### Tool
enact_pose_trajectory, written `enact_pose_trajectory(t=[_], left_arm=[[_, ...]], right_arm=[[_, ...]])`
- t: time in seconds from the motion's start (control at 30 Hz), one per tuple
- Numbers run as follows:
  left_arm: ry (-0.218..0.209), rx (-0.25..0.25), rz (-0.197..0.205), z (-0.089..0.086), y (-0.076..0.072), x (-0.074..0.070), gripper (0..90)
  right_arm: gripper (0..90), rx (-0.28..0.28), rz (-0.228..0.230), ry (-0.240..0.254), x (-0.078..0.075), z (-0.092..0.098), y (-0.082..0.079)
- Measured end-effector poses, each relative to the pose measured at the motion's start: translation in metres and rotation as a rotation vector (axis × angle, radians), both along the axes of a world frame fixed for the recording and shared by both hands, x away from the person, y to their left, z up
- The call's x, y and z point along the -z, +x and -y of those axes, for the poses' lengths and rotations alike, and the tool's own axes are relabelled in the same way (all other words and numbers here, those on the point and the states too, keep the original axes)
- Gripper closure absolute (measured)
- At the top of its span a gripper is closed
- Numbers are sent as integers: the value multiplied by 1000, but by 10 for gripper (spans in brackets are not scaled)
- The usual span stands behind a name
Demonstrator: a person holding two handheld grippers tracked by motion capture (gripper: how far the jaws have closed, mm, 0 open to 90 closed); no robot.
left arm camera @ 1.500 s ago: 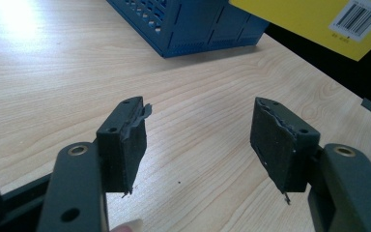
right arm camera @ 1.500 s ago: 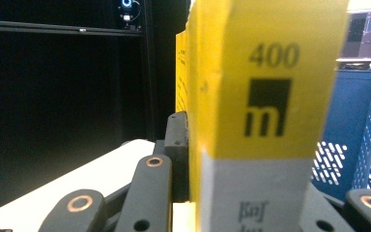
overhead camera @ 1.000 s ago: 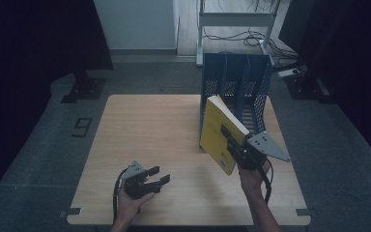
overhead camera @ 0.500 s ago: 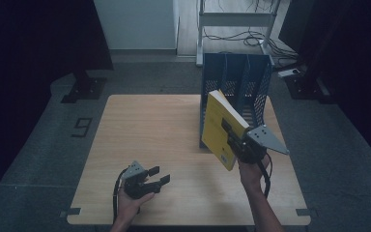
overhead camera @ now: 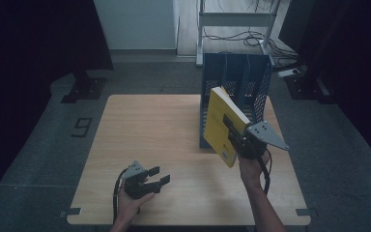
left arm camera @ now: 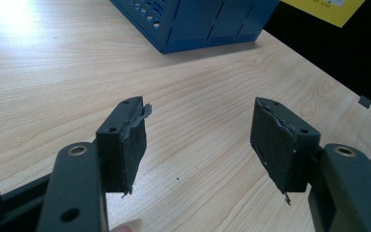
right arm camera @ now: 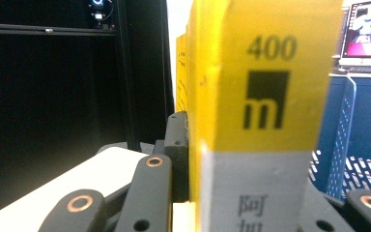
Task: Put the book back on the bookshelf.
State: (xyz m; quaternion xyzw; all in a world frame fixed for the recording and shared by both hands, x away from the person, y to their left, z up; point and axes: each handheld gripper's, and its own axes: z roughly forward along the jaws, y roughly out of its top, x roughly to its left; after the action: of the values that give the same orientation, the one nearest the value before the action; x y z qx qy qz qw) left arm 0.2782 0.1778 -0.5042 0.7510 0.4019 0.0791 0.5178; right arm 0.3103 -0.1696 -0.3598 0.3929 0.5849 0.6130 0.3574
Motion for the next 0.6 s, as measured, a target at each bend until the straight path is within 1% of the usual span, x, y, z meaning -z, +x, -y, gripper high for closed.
enact_pose_trajectory(t=[0.3,0.6], left_arm=[[1,0,-2,0,0,0,376],[2,0,-3,0,0,1,376]], right_arm=[[738,21,-7,-2,0,-2,8],[738,29,-13,-4,1,-4,14]])
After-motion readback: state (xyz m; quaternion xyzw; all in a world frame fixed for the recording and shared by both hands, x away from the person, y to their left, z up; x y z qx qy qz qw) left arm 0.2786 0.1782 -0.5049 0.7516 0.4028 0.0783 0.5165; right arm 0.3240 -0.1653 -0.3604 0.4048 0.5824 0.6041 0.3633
